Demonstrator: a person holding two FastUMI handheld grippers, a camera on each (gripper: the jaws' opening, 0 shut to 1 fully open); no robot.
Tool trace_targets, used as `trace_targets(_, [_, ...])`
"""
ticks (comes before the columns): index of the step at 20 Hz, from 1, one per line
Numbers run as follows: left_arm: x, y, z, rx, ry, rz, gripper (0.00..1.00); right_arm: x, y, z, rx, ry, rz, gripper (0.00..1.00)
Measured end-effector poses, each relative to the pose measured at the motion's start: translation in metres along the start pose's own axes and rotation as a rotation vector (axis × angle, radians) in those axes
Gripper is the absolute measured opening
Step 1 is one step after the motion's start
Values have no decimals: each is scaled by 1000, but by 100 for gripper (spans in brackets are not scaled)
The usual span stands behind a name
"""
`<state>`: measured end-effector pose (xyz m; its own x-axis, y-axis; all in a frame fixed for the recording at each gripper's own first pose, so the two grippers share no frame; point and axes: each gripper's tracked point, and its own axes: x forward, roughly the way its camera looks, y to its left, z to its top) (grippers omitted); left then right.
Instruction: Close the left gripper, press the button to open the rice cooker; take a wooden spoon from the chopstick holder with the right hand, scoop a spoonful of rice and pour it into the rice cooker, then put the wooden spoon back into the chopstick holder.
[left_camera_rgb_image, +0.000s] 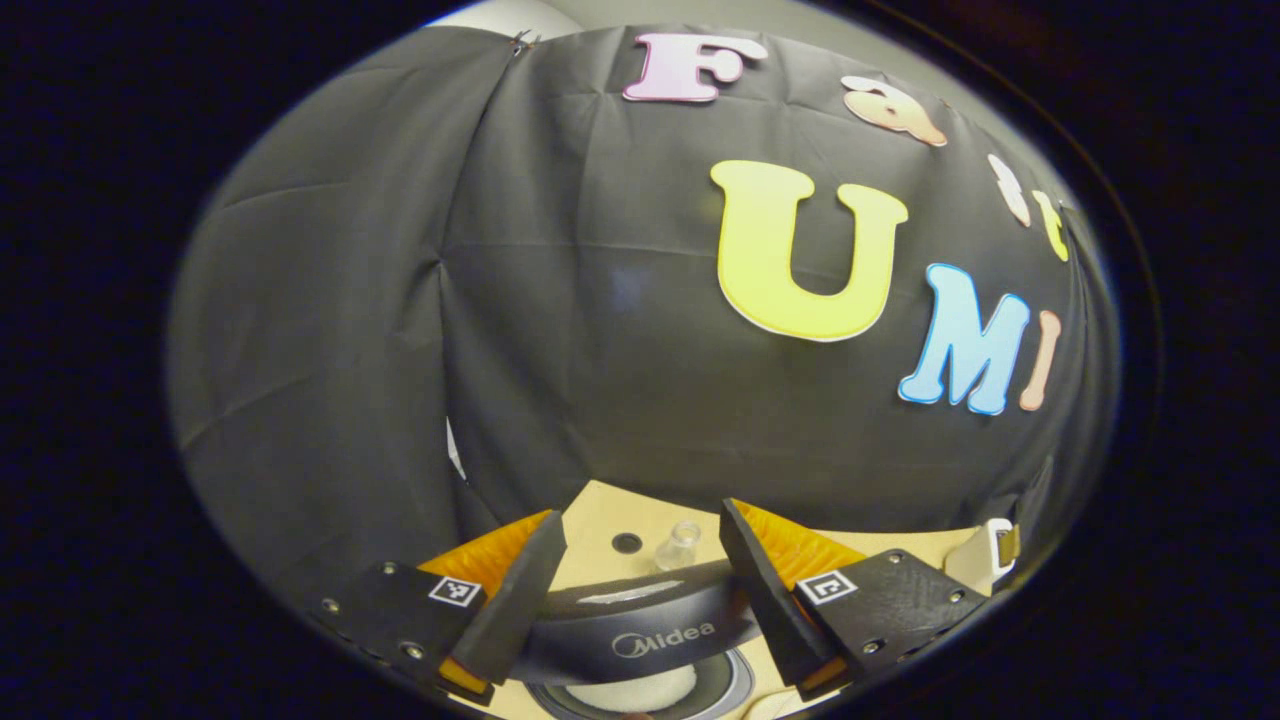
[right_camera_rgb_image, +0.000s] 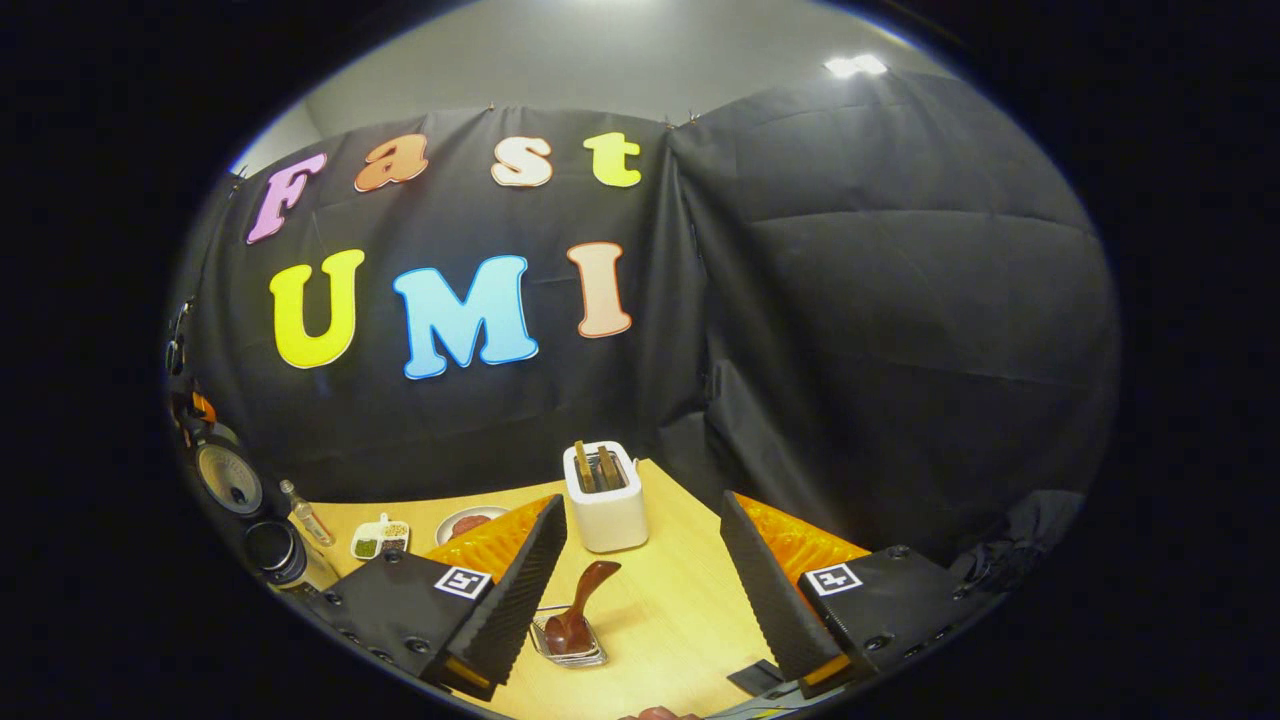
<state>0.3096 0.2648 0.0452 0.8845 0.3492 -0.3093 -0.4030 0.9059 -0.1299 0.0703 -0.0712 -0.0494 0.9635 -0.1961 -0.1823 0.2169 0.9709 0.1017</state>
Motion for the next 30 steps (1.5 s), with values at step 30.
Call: trace_targets(30, [-52,-33,-244,105,244,97,100,54,11,-50,-50,152,246,98])
